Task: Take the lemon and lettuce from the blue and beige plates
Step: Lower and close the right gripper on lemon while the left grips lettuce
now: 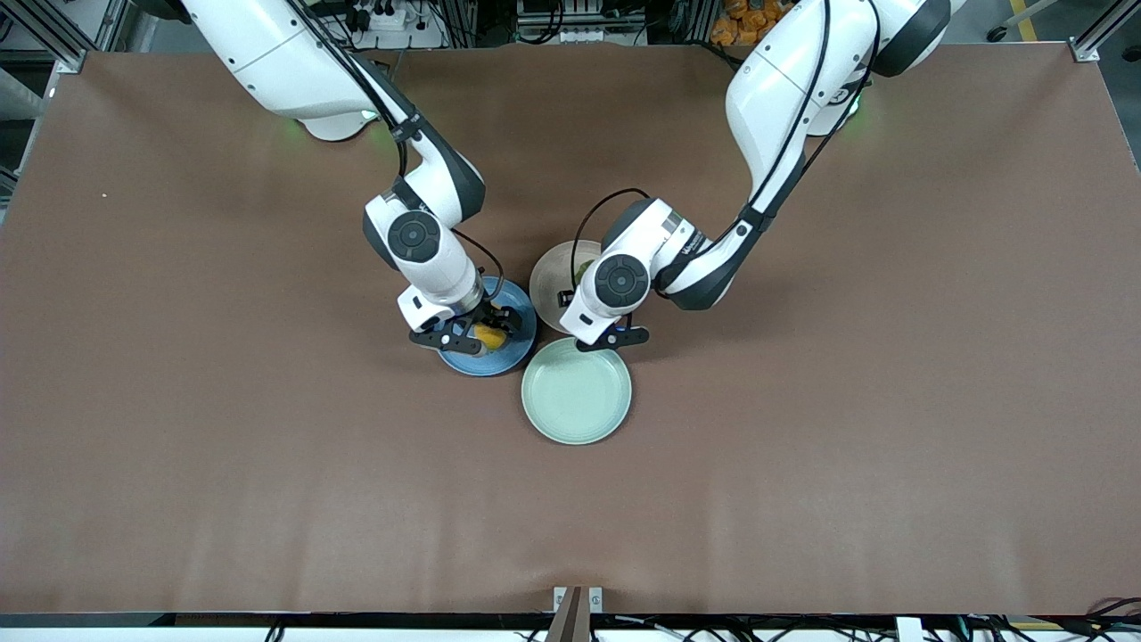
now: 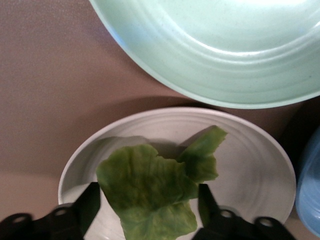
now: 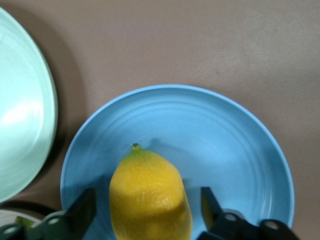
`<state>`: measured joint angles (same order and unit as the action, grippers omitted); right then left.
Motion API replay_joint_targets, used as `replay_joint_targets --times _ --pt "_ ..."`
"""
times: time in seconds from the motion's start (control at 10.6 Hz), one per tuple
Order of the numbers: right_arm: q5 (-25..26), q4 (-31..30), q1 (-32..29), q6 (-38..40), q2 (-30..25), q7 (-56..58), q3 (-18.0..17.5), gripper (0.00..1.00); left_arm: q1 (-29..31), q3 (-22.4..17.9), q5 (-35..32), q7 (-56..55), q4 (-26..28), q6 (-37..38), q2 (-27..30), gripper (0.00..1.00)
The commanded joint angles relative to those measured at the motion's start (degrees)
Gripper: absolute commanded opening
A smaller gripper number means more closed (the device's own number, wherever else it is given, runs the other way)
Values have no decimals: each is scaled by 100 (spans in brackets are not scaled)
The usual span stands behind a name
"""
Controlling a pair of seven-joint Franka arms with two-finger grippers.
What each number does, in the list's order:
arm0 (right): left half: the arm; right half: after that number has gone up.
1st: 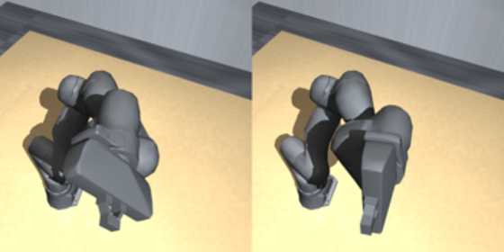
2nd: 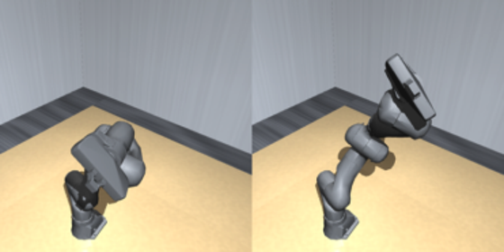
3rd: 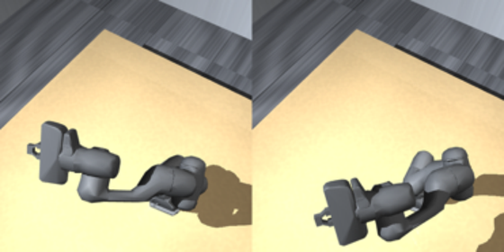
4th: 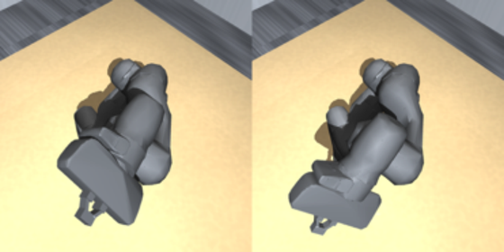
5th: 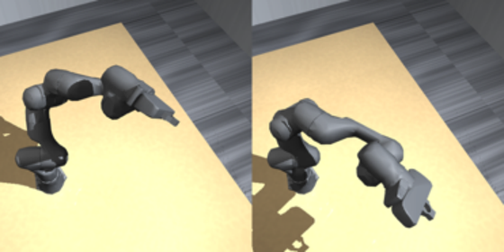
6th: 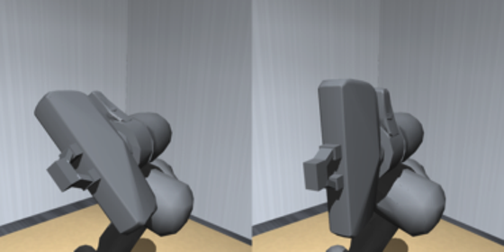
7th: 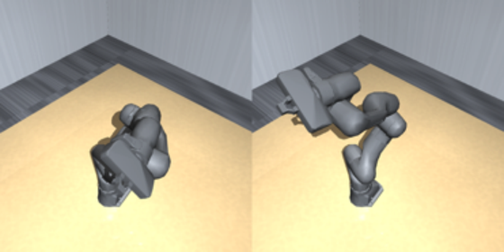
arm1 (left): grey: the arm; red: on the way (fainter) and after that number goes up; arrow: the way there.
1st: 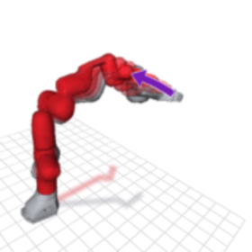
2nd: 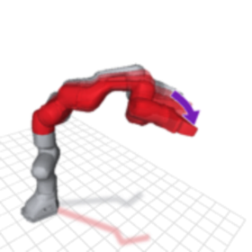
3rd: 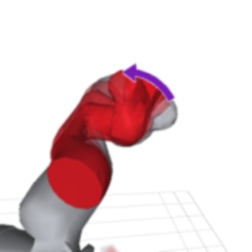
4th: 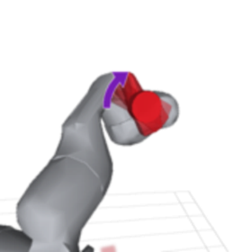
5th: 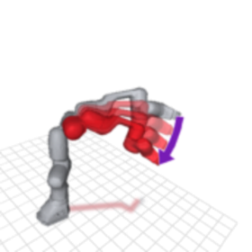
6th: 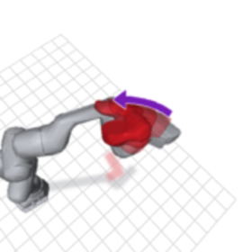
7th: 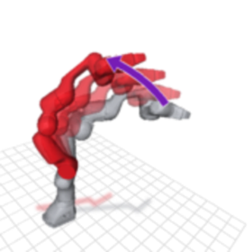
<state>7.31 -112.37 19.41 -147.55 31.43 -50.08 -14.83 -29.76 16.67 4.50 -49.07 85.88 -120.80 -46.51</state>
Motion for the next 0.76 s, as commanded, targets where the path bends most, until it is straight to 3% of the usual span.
replay_joint_targets --times 0.0,0.09,0.19,0.28,0.47,0.66 --pt "401 66 -16 -46 161 -169 -107 63 -39 -32 42 -147 7 38 63 28" --pt "525 57 -16 -46 179 -169 -125 43 5 -32 51 -156 -1 65 89 16" --pt "674 66 -42 49 118 -143 -134 11 40 -32 59 -147 -2 82 124 10" --pt "841 92 -338 477 -248 -73 -273 0 58 -32 60 -147 -10 178 203 0" --pt "686 346 -936 1583 -995 950 -467 0 215 -41 51 -95 -45 660 562 0" --pt "-33 365 -1656 2009 -1611 2477 -486 0 470 -32 25 -59 -54 1065 992 0"
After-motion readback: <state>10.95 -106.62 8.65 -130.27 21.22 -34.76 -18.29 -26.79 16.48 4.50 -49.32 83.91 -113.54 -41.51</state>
